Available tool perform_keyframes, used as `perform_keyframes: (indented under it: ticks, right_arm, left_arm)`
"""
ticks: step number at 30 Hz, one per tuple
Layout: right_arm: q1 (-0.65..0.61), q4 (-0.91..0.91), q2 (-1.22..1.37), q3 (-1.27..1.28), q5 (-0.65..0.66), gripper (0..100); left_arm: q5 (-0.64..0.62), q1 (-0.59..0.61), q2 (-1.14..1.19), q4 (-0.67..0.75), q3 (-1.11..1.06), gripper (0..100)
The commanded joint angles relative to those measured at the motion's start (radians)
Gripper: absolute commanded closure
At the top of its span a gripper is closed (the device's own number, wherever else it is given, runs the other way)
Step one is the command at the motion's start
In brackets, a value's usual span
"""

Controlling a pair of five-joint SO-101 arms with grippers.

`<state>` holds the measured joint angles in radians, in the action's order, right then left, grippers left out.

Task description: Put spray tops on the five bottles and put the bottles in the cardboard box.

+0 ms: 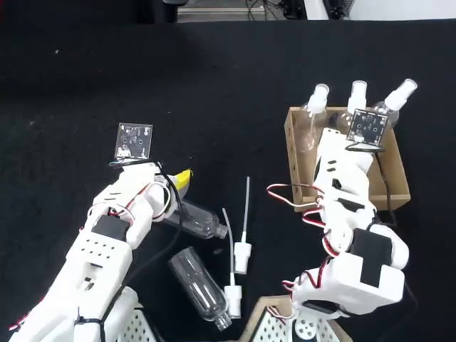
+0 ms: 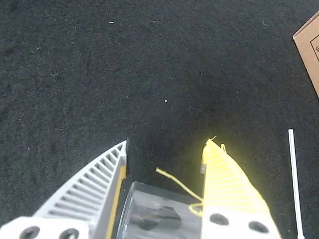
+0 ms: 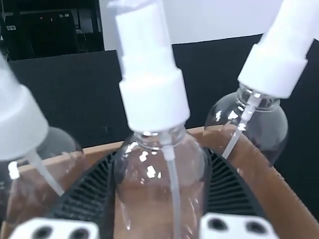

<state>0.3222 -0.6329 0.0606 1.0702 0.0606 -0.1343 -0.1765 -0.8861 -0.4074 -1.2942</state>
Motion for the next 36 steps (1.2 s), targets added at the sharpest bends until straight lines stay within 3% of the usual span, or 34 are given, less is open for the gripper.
perform_keyframes:
  ticks: [1, 36]
  right_arm:
    - [0.021, 0.008, -0.01, 0.008, 0.0, 83.5]
    - [0.012, 0.005, -0.091, 0.073, 0.003, 83.5]
  left_arm:
    - [0.0, -0.005, -0.006, 0.021, 0.01, 77]
    - [0.0, -0.005, -0.006, 0.021, 0.012, 77]
